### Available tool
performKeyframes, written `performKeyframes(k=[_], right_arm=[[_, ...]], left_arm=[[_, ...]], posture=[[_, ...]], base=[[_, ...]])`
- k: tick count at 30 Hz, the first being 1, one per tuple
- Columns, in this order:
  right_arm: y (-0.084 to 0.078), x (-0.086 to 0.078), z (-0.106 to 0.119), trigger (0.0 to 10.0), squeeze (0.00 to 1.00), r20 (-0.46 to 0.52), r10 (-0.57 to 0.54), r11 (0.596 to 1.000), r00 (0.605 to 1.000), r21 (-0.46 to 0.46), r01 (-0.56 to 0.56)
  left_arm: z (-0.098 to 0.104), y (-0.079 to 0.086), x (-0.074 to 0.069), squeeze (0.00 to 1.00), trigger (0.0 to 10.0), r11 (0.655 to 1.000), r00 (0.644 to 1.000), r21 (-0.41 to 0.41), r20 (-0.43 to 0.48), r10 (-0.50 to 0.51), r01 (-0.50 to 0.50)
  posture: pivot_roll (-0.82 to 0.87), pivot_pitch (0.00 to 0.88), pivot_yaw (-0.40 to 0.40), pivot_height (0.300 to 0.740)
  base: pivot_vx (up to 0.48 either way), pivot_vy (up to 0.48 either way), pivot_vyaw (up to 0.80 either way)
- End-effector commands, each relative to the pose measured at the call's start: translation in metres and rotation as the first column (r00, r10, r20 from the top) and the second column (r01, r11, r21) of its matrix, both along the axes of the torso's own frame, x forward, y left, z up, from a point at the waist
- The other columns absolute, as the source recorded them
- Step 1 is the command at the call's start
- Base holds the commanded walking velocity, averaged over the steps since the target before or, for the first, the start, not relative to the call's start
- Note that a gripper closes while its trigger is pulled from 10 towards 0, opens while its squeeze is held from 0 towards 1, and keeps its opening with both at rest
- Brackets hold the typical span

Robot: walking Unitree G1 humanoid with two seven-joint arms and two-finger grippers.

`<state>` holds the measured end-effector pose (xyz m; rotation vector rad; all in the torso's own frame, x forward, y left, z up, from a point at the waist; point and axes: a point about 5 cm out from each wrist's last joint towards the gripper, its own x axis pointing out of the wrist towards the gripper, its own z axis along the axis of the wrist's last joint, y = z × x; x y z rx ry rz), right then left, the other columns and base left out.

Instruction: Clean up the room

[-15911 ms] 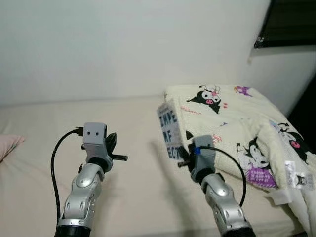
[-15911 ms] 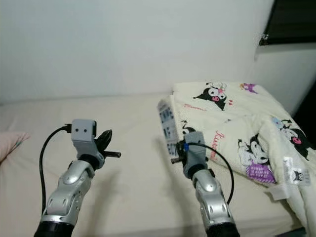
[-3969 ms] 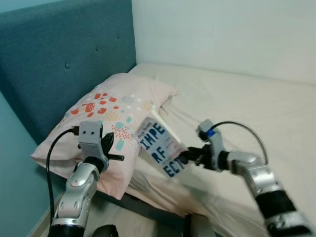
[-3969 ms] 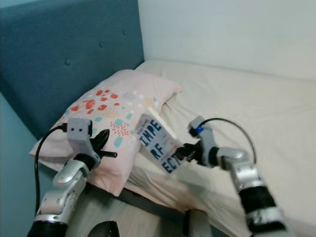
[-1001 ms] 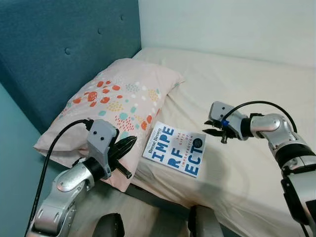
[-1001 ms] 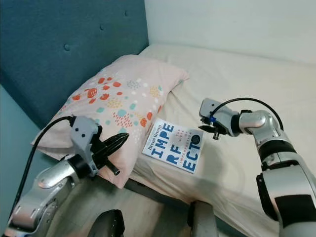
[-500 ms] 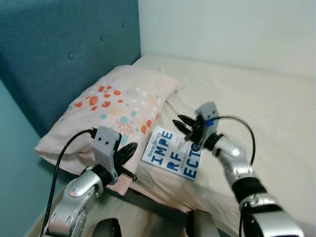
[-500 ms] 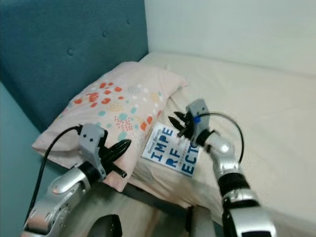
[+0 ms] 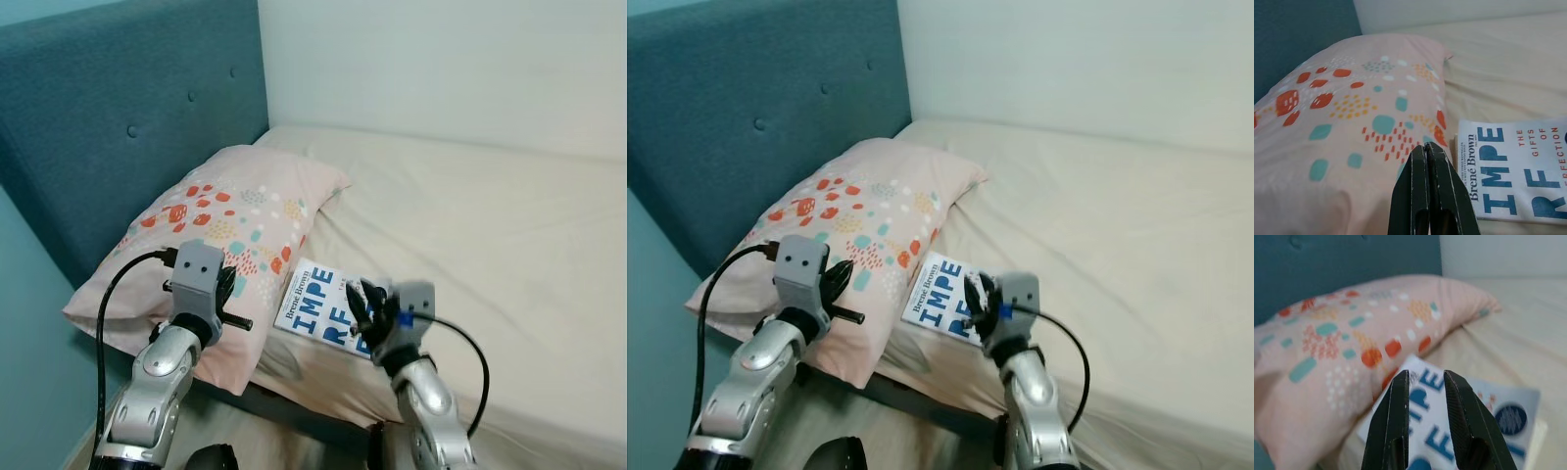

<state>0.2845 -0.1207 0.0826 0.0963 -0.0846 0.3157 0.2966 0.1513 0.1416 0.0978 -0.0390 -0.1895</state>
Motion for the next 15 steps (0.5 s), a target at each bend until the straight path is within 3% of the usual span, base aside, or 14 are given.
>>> performKeyframes(k=[1,9,15], right_arm=[[-0.004,0.000,0.007,10.0,0.00,0.006,-0.030,0.999,1.000,-0.011,0.030],[-0.003,-0.003,0.012,10.0,0.00,-0.004,-0.056,0.997,0.998,-0.057,0.056],[-0.005,-0.002,0.019,10.0,0.00,0.025,-0.047,0.992,0.999,-0.119,0.049]], left_arm=[[-0.003,-0.004,0.000,0.00,10.0,1.000,1.000,0.002,-0.010,-0.010,0.010],[-0.008,-0.005,0.000,0.00,10.0,1.000,1.000,-0.008,-0.017,0.012,-0.012],[-0.014,0.006,-0.003,0.00,10.0,0.999,0.999,0.028,-0.016,0.047,-0.046]], posture=[[-0.02,0.023,0.009,0.612],[-0.02,0.017,0.004,0.632],[-0.02,0.009,-0.002,0.662]], base=[[0.000,0.000,0.00],[0.000,0.000,0.00],[0.000,0.000,0.00]])
